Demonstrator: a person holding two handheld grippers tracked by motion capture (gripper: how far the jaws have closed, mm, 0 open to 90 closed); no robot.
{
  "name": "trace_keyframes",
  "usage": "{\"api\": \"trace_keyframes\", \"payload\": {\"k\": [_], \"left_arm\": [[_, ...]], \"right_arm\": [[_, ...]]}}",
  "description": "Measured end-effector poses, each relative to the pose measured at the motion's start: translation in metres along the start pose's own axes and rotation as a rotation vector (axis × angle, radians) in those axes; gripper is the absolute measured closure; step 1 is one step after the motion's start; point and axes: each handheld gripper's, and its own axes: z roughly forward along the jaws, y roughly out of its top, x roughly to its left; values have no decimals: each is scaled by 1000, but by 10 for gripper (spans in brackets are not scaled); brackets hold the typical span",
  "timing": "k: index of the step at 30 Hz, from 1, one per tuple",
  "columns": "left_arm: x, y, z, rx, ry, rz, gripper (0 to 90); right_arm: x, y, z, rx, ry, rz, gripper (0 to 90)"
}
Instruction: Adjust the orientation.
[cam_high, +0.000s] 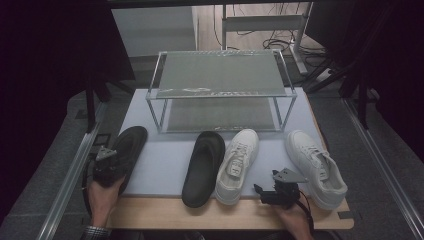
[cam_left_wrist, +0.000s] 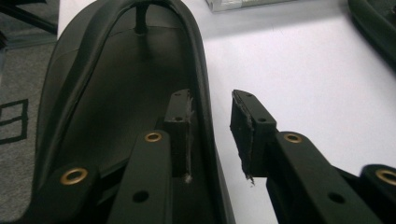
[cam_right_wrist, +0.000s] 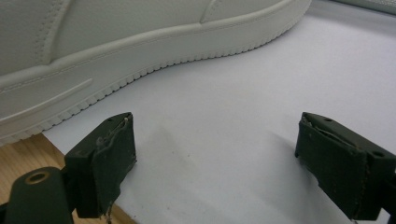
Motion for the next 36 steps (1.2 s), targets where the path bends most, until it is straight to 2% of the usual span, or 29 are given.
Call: {"api": "trace_keyframes", "payload": {"k": [8, 12, 19, 25, 30, 36], "left_arm": [[-2, 3, 9, 44, 20, -5, 745], [0, 3, 10, 44, 28, -16, 810], [0, 3, 9, 46, 24, -17, 833], [-1, 1, 1, 26, 24, -7, 837], [-3, 0, -6, 18, 8, 1, 836], [-9, -4, -21, 0, -11, 32, 837]], "right_arm": [[0, 0, 0, 0, 0, 0, 124], [0, 0, 0, 0, 0, 0, 124], [0, 0, 0, 0, 0, 0, 124], [0, 0, 0, 0, 0, 0, 124], [0, 0, 0, 0, 0, 0, 124], [0, 0, 0, 0, 0, 0, 124]]}}
